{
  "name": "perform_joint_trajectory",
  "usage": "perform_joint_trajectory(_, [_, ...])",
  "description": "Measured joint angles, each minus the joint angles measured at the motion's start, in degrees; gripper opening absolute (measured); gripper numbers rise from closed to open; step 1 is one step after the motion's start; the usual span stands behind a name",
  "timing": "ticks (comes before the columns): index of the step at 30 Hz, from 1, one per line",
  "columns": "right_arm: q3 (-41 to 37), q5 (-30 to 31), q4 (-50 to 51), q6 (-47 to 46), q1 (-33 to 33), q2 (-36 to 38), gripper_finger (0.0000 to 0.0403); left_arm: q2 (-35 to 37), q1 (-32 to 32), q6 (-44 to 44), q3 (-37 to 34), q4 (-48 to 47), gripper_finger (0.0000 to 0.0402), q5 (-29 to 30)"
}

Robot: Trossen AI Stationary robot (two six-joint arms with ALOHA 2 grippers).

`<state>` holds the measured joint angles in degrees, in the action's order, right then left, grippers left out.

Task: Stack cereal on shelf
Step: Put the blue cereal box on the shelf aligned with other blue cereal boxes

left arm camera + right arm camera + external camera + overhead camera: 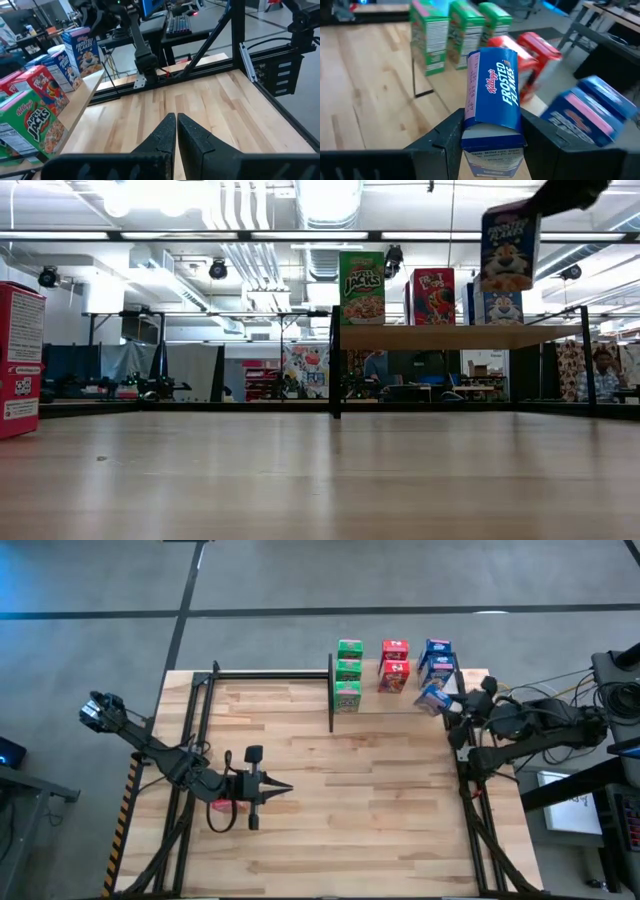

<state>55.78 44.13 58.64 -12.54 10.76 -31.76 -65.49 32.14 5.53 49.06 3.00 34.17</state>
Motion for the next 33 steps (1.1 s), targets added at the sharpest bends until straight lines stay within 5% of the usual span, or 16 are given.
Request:
perform_joint_trajectory(10, [-1.56, -0.68, -0.16, -3.24, -1.99, -0.81, 0.0152, -0.02, 0.0, 2.98, 0.0, 1.37, 0.0, 0.0])
perform_joint_trajectory(33, [12.06, -8.95, -0.97, 3.55, -4.3, -15.39, 0.0154, -0.02, 0.0, 2.8, 0.0, 1.36, 0.0, -0.04])
